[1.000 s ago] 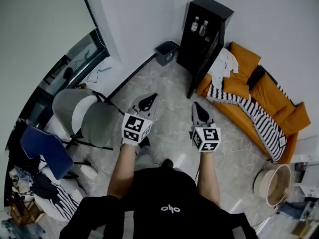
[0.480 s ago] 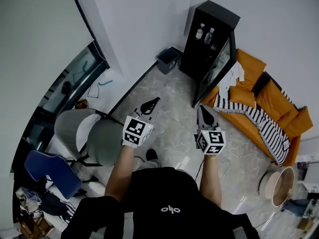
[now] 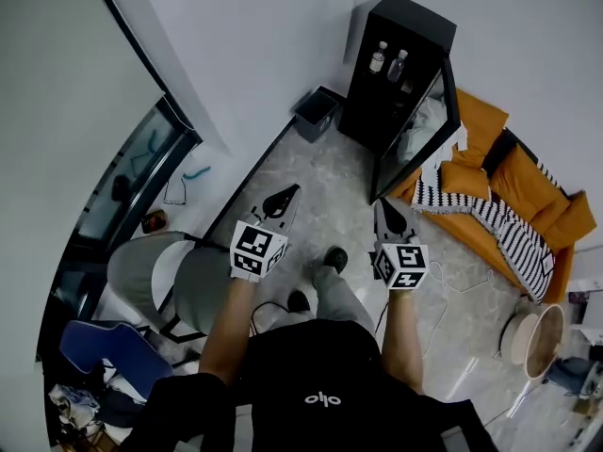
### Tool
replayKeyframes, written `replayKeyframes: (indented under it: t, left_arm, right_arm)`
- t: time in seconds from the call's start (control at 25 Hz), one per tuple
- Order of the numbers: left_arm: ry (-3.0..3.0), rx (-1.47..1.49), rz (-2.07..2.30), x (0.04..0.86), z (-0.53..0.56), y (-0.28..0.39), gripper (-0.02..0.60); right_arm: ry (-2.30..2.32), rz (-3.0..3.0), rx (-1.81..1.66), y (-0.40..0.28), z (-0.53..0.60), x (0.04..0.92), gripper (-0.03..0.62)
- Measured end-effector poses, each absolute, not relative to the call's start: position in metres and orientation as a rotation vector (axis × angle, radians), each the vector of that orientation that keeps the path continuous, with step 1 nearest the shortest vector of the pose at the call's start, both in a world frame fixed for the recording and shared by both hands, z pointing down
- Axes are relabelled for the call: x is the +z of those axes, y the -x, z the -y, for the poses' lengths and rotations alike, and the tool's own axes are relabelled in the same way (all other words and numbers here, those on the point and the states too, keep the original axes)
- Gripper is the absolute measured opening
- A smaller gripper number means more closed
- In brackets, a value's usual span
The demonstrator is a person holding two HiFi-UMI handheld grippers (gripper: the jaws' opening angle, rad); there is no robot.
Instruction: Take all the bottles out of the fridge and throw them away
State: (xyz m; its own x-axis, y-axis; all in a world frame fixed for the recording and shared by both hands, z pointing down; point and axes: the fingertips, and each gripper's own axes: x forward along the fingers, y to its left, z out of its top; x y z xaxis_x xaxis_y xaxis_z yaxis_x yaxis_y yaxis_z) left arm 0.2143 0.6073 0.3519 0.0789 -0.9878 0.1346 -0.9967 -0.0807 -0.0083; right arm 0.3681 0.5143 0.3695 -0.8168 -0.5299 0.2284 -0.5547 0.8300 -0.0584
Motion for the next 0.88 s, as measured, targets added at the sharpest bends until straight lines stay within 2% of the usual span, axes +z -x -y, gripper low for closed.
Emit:
replayKeyframes:
  t: [0.52, 0.88]
  left_arm:
    - [-2.237, 0.176, 2.049, 0.351, -0.443, -0.117, -0.002]
    - [-2.227, 0.141, 2.050, 0.343, -0.310, -0.082, -0.002]
  right_arm:
    - [-0.878, 2.792, 0.125, -0.272, -0.346, 0.369, 0.005]
    - [-0.831, 2.765, 0.098, -0.233, -0.222, 0.364, 0.005]
